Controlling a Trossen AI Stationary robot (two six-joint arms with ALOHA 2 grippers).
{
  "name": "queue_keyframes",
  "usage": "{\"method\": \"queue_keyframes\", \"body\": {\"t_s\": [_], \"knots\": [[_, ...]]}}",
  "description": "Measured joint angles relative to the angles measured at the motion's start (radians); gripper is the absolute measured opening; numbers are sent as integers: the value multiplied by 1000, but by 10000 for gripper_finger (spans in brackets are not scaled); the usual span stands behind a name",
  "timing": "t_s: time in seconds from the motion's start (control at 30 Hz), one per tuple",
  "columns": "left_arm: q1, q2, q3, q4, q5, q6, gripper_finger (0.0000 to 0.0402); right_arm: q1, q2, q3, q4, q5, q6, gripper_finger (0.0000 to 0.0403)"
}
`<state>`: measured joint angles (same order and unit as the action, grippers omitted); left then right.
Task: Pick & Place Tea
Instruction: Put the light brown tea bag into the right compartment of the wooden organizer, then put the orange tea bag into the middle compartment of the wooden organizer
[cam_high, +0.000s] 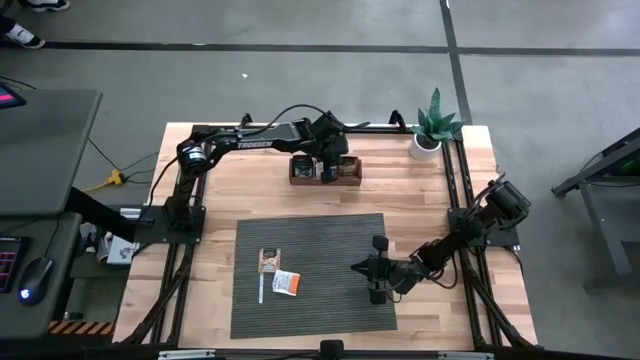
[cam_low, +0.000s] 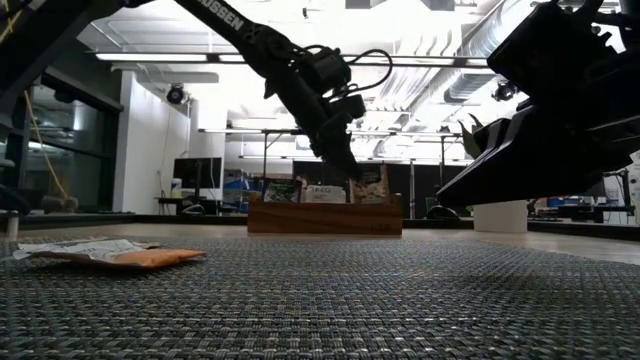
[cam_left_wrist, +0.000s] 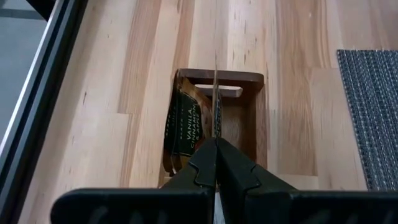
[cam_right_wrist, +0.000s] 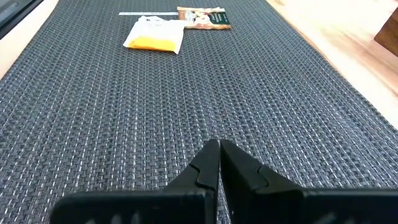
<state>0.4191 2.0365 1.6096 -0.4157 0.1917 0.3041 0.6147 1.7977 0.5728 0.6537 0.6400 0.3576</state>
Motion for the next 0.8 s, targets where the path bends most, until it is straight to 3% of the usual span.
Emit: {"method": "queue_keyframes", "body": {"t_s": [0.2,0.57,0.7,0.8], "knots": [[0,0,0,-6,0,-3,20,0,0,0,0,0,0,11],[0,0,0,4,-16,-22,132,0,0,0,0,-1,0,11],[0,-12,-1,-20,-45,-25,125,0,0,0,0,-1,0,11],[0,-39,-1,-34,-50,-24,91,0,0,0,0,-1,0,11]]}}
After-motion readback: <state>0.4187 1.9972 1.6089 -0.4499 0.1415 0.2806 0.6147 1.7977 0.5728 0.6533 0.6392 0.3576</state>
